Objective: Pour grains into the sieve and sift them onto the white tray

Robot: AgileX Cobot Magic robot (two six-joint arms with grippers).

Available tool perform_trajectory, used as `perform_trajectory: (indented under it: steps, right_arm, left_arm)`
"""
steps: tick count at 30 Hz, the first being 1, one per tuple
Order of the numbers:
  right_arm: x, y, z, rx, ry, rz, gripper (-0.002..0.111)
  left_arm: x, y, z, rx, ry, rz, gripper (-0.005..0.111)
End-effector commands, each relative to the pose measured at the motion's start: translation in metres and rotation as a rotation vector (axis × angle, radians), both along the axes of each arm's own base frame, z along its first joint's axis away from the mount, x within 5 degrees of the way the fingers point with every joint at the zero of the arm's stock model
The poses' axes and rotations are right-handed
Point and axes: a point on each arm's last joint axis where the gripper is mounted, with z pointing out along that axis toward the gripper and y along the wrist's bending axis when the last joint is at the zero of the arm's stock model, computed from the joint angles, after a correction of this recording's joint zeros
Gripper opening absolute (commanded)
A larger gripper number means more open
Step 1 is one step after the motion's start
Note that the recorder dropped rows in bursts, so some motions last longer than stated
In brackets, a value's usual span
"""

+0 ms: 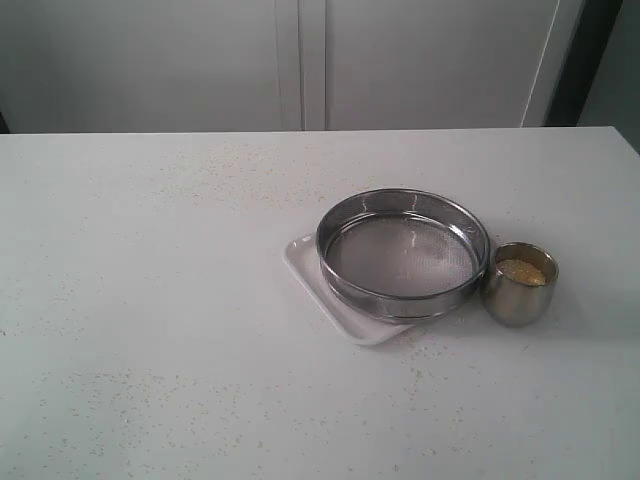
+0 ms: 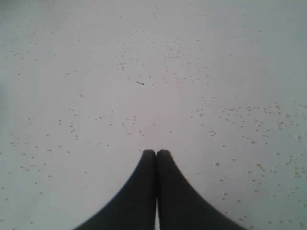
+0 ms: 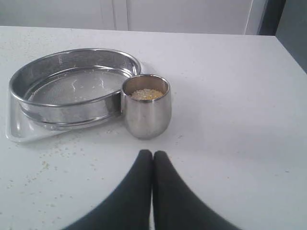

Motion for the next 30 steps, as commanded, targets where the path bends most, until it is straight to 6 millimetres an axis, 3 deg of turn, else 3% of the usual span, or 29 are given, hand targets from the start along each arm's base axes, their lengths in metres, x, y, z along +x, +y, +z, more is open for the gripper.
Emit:
perform_trajectory:
  steps: [1,25,30]
  right_arm:
    - [0.000,0.000,-0.001,0.002,-0.013,0.003,0.000]
    - [0.000,0.000,0.000,0.003,-0.020,0.003,0.000]
    - [0.003,0.001,0.018,0.031,-0.215,0.010,0.000]
  left_arm:
    - [-0.001,0.000,-0.004,0.000,0.021,-0.001,0.000]
    - [-0.001,0.000,-0.004,0.000,0.021,-0.001,0.000]
    - [-0.001,0.000,-0.004,0.000,0.021,-0.001,0.000]
